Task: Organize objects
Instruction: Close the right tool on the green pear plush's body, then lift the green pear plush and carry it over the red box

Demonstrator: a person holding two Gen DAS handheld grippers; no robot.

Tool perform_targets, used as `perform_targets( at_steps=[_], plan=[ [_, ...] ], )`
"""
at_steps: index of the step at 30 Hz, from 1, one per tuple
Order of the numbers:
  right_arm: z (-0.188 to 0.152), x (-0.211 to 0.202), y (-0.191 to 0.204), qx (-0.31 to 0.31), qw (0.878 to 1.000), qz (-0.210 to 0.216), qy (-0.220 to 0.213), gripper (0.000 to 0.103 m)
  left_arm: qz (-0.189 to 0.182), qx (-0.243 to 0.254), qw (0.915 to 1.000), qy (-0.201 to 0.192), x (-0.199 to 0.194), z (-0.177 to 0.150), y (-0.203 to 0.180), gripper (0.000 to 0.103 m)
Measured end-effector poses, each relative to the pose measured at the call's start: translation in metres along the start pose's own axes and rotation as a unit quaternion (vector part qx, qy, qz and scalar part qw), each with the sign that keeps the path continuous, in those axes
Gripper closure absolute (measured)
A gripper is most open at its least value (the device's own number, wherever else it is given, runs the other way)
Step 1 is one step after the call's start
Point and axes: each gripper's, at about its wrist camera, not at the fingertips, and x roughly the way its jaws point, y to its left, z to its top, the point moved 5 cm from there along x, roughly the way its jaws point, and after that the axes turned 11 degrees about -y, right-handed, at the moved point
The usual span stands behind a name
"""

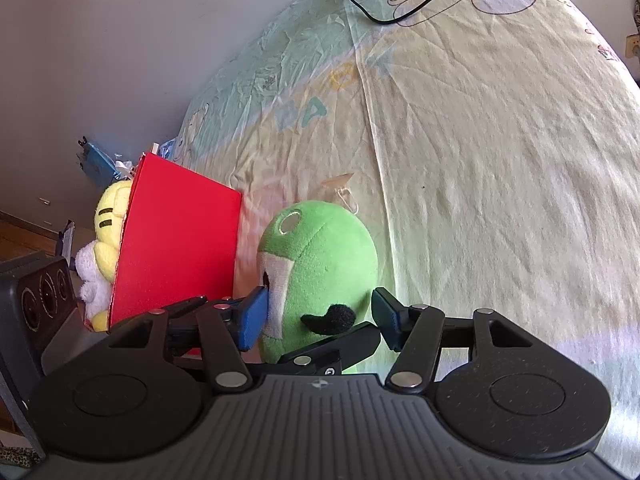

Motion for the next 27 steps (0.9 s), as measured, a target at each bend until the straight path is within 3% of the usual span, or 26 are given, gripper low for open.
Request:
perform_targets(
  at_steps=[14,27],
  plan=[
    [-0.005,-0.012,0.011,-0.043,0.999,-0.003,-0.014,0.053,-0.006,0.007,0.9999,-0.008,-0.011,-0.007,-0.006,0.029],
    [-0.013,-0.039,0.037,-0.083,0.995,0.008,-0.055,0.053,-0.006,0.023,0.9987,-0.045,-0.042,-0.008,-0.016,0.029]
  ],
)
